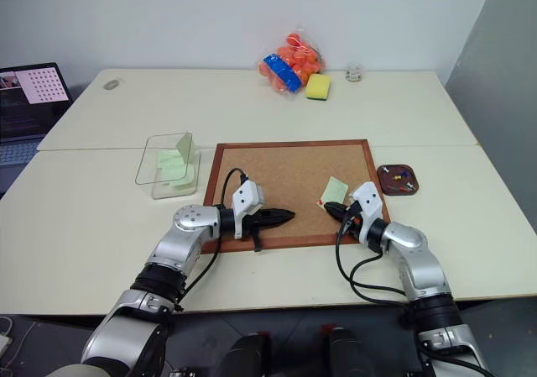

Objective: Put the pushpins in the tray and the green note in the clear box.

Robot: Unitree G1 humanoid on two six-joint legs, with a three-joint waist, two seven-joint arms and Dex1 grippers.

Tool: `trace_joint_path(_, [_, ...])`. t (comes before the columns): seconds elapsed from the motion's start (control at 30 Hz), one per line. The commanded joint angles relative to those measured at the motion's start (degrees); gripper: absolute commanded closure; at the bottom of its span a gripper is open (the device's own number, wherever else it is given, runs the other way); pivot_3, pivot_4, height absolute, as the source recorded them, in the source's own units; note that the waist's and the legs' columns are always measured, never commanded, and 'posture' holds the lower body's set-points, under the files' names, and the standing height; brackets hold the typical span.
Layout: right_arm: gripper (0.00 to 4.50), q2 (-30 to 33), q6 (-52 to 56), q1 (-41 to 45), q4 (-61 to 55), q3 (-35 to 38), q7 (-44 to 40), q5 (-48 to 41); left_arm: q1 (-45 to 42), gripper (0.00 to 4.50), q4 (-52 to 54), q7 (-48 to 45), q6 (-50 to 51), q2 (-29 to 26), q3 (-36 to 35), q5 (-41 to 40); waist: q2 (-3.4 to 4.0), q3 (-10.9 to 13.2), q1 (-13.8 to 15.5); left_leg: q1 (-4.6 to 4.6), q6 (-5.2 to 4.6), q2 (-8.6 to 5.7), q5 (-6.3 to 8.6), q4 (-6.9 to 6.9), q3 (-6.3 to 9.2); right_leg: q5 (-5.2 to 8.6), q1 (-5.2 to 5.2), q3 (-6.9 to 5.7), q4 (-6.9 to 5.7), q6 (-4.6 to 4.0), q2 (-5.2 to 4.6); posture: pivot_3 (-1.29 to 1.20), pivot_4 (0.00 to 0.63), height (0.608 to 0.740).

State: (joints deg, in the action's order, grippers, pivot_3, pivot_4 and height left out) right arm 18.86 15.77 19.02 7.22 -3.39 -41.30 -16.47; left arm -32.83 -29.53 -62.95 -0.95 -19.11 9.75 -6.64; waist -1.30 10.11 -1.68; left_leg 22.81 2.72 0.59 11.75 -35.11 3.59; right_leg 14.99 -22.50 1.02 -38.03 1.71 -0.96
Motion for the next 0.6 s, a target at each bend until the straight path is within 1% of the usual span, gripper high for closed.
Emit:
trace_joint_path(0.03, [4.49,-1.28,4.49,3.54,-7.36,5.74,3.13,-6.35,0.35,4.5,0.16,0.42,-0.43,0.02,0.26,0.23,0.01,0.0,0.0,0.0,0.0,0.0,0.0,0.0,0.0,0.0,0.0,0.0,0.0,0.0,0.0,0.0,0.15,0.74])
trace_joint_path(0.2, [4.49,-1.64,8.2,3.97,-10.42,6.51,4.54,-8.34,0.12,4.5,-0.16,0.49,-0.43,0.36,0.43,0.23,0.0,0.0,0.0,0.0,0.0,0.0,0.0,0.0,0.03,0.0,0.0,-0.03,0.0,0.0,0.0,0.0,0.15,0.74])
trace_joint_path(0.4, [4.49,-1.68,9.15,3.73,-11.29,6.7,5.65,-8.51,-0.34,4.5,-0.68,0.3,-0.63,0.37,0.42,0.3,0.01,0.0,0.0,0.01,0.0,0.0,0.0,0.01,0.02,0.0,0.0,-0.02,0.0,-0.01,-0.01,0.0,0.15,0.74])
trace_joint_path(0.5, [4.49,-1.94,8.18,3.79,-10.94,8.65,8.06,-8.16,-0.3,4.5,-0.76,0.25,-0.71,0.21,0.34,0.31,0.01,0.0,0.0,0.01,0.0,-0.01,0.0,0.01,0.03,0.0,0.0,-0.03,0.0,-0.01,-0.01,0.0,0.15,0.74])
trace_joint_path(0.6, [4.49,-1.87,4.79,5.16,-7.93,11.71,13.73,-5.21,-0.18,4.5,-0.71,0.29,-0.78,0.16,0.3,0.31,0.01,0.0,0.0,0.01,0.0,-0.01,0.0,0.01,0.03,0.0,0.0,-0.03,0.0,-0.01,-0.01,0.0,0.15,0.74])
